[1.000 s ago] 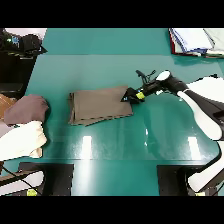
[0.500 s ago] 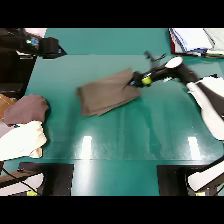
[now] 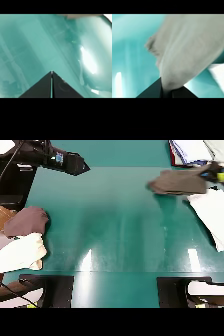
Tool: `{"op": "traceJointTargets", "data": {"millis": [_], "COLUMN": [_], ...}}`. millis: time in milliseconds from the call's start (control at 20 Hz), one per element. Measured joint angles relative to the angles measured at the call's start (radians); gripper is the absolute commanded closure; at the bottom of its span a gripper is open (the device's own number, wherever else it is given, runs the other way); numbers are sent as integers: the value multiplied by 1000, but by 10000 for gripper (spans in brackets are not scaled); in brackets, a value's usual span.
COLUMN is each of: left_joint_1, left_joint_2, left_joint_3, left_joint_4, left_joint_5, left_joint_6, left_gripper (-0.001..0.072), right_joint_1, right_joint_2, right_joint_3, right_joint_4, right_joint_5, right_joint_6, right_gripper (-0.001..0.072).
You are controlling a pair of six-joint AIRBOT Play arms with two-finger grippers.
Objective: Fold the shirts.
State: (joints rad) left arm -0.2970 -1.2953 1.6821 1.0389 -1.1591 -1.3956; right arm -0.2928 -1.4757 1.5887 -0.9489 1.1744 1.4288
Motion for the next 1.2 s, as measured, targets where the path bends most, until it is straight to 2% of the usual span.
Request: {"op": "traceJointTargets", "data": {"millis": [300, 500, 700, 800, 950, 1200], "left_joint_1": [-22, -25, -25, -25, -25, -25], "left_joint_2": [-1, -2, -2, -2, -2, -2], "left_joint_3": [0, 0, 0, 0, 0, 0], "left_joint_4": [0, 0, 0, 0, 0, 1], "left_joint_5": [18, 21, 20, 17, 15, -5], "left_joint_6": [-9, -16, -18, -18, -18, -8], "left_gripper": [681, 680, 680, 680, 680, 680], "right_joint_1": [-209, -250, -264, -268, -276, -328], "right_joint_2": [40, 76, 148, 186, 236, 329], "right_joint_3": [0, 0, 0, 1, -13, -155], "right_joint_4": [13, 85, 79, 26, -99, -308], "right_joint_5": [-23, -102, -170, -166, -90, 43], "right_joint_6": [3, 3, 3, 3, 3, 40], "right_gripper": [692, 692, 692, 692, 692, 691]}}
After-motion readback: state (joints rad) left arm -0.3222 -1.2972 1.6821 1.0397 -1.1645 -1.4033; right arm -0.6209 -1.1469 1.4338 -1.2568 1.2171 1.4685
